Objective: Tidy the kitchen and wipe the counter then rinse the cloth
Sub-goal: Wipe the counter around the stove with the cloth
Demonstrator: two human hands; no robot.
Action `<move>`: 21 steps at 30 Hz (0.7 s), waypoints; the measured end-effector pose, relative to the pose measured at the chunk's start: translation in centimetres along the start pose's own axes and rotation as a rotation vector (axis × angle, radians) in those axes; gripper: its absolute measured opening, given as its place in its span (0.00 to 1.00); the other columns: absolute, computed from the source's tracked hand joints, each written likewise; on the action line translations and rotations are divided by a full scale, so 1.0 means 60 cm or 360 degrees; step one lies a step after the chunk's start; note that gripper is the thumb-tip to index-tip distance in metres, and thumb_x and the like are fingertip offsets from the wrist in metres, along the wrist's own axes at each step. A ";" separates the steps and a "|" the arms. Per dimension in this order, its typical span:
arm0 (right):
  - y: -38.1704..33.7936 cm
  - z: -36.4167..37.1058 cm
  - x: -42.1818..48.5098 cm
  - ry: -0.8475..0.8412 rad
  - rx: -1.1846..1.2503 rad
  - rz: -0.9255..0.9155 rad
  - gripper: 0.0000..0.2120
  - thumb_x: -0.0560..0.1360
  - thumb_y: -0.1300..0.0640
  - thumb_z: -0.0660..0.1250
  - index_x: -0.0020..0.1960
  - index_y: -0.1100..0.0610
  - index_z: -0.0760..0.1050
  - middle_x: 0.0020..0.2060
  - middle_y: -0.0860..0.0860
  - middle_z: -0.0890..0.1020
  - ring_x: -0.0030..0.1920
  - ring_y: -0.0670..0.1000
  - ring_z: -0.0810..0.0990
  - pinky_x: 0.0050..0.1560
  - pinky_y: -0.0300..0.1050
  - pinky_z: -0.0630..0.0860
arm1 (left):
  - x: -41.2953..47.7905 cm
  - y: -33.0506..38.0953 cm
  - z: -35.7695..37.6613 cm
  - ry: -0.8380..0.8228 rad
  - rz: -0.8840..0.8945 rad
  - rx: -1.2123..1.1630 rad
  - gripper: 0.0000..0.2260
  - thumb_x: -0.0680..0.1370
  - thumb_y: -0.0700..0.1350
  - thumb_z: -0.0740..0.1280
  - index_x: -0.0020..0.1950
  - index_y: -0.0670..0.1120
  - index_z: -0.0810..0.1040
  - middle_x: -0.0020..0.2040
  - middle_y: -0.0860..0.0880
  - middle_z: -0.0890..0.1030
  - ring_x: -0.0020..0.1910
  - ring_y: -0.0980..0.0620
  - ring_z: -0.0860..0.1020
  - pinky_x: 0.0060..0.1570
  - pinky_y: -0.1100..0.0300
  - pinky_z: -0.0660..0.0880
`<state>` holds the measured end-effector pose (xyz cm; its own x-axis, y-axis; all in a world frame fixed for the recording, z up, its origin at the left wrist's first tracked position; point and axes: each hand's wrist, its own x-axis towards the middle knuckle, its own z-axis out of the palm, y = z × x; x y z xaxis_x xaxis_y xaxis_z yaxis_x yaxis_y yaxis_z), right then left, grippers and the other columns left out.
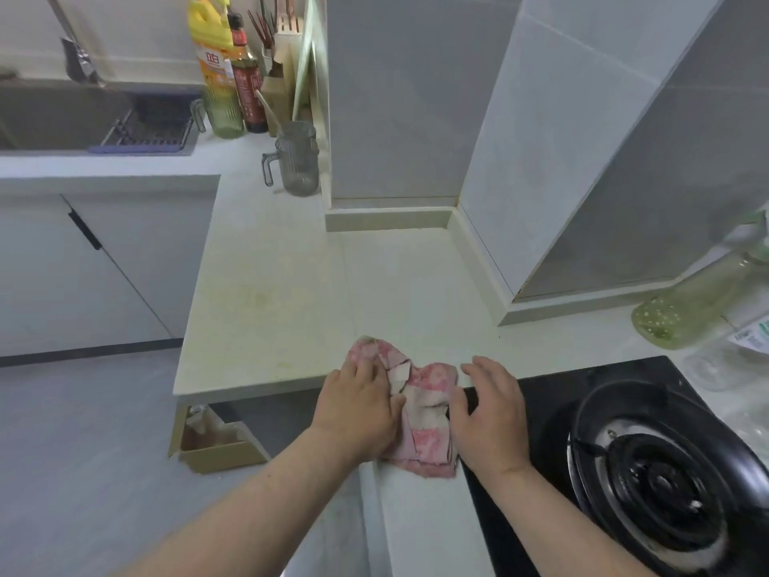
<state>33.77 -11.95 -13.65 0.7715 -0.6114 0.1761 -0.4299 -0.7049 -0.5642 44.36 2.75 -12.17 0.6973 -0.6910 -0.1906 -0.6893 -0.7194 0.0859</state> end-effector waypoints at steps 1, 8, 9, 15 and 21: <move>-0.021 0.009 -0.012 -0.0098 0.0073 -0.0087 0.15 0.78 0.56 0.61 0.61 0.56 0.79 0.63 0.49 0.77 0.65 0.49 0.72 0.69 0.45 0.68 | 0.002 -0.003 0.000 0.0022 0.0003 0.0005 0.23 0.83 0.56 0.47 0.68 0.42 0.67 0.66 0.42 0.69 0.62 0.42 0.69 0.58 0.50 0.65; -0.067 0.063 -0.017 -0.0674 -0.0233 -0.0208 0.26 0.83 0.57 0.53 0.80 0.56 0.53 0.79 0.50 0.55 0.79 0.48 0.51 0.76 0.41 0.51 | 0.002 -0.031 0.018 0.0216 0.0177 -0.0012 0.12 0.69 0.51 0.63 0.48 0.47 0.75 0.44 0.47 0.75 0.44 0.46 0.72 0.40 0.55 0.60; -0.068 0.065 -0.009 -0.0703 -0.0285 -0.0234 0.27 0.82 0.59 0.53 0.80 0.56 0.51 0.80 0.51 0.53 0.79 0.48 0.50 0.77 0.41 0.50 | -0.001 -0.033 0.020 0.0300 0.0244 -0.0101 0.10 0.66 0.47 0.66 0.44 0.46 0.76 0.42 0.47 0.75 0.41 0.46 0.74 0.40 0.57 0.63; -0.085 0.067 0.057 -0.0869 -0.0231 -0.0195 0.26 0.84 0.53 0.49 0.81 0.55 0.47 0.80 0.48 0.48 0.79 0.46 0.44 0.78 0.42 0.45 | 0.014 -0.054 0.060 0.0256 0.0294 -0.0281 0.26 0.80 0.49 0.53 0.73 0.36 0.68 0.71 0.39 0.71 0.71 0.42 0.69 0.71 0.49 0.66; -0.065 0.075 0.113 -0.1013 -0.0397 -0.0371 0.36 0.82 0.41 0.53 0.81 0.54 0.42 0.80 0.48 0.45 0.79 0.45 0.41 0.78 0.43 0.40 | 0.058 -0.097 0.015 0.0068 0.0310 -0.0259 0.37 0.78 0.65 0.54 0.80 0.45 0.50 0.81 0.47 0.52 0.79 0.51 0.52 0.75 0.57 0.49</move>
<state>42.78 -11.71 -13.92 0.9472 -0.1605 -0.2774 -0.2563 -0.8991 -0.3548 50.63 4.61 -14.23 0.5646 -0.8174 -0.1142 -0.7731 -0.5722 0.2738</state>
